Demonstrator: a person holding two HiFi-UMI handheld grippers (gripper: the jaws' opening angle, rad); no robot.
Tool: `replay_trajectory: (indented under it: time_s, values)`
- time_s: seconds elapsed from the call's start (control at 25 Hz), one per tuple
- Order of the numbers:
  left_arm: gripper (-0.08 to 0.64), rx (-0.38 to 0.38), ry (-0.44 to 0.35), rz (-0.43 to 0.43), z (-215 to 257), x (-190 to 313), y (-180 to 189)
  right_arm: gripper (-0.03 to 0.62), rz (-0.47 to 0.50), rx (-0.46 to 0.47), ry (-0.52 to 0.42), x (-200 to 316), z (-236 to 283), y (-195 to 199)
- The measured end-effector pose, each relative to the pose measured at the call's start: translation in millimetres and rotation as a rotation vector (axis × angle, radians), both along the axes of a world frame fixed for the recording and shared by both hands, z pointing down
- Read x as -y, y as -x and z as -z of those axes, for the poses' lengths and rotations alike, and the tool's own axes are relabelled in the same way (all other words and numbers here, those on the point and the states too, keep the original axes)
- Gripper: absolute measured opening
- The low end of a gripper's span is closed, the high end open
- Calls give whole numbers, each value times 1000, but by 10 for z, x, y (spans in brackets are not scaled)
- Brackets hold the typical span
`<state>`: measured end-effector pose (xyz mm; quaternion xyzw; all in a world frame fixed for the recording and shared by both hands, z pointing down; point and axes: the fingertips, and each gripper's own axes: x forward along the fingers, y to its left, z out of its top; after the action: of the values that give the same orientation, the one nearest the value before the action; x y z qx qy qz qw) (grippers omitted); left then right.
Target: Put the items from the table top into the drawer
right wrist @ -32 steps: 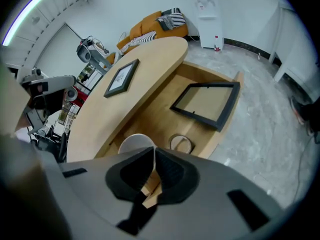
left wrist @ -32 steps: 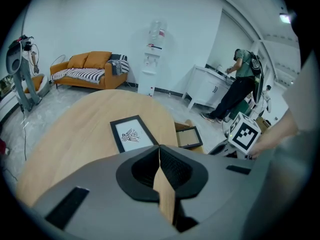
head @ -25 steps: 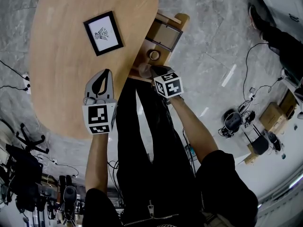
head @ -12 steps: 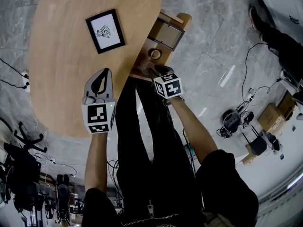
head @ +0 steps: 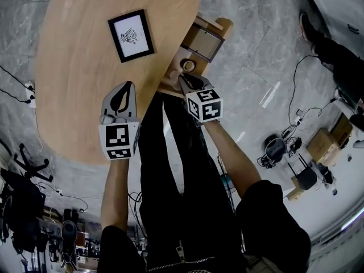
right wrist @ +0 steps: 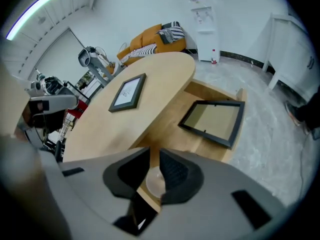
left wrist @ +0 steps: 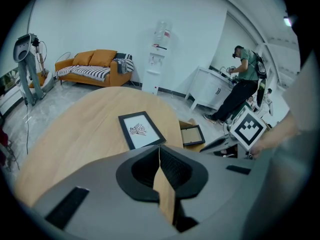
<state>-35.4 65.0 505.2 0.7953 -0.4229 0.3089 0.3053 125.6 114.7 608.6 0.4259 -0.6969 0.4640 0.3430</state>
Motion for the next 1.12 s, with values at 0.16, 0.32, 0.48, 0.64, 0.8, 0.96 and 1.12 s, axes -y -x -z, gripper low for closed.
replay_trajectory:
  time_s: [0.16,0.32,0.48,0.64,0.8,0.96,1.12]
  values:
    - [14,2,-4,15,20,-17,69,69,21,38,-37,139,169,165]
    - [15,-1,-7,39,41,-25,139,69,47,49,-86,297,331,299]
    - [15,-3,-6,66,31,-57,230,71,54,45,-110,457,413,415]
    - [15,-4,-1,98,11,-112,347,72,76,47,-136,653,483,575]
    - [15,-5,1,129,18,-161,456,78,97,41,-157,889,489,717]
    - [15,-5,4,159,14,-226,573,101,100,29,-134,1093,369,798]
    - [15,-2,6,194,9,-279,728,104,117,4,-122,1260,275,838]
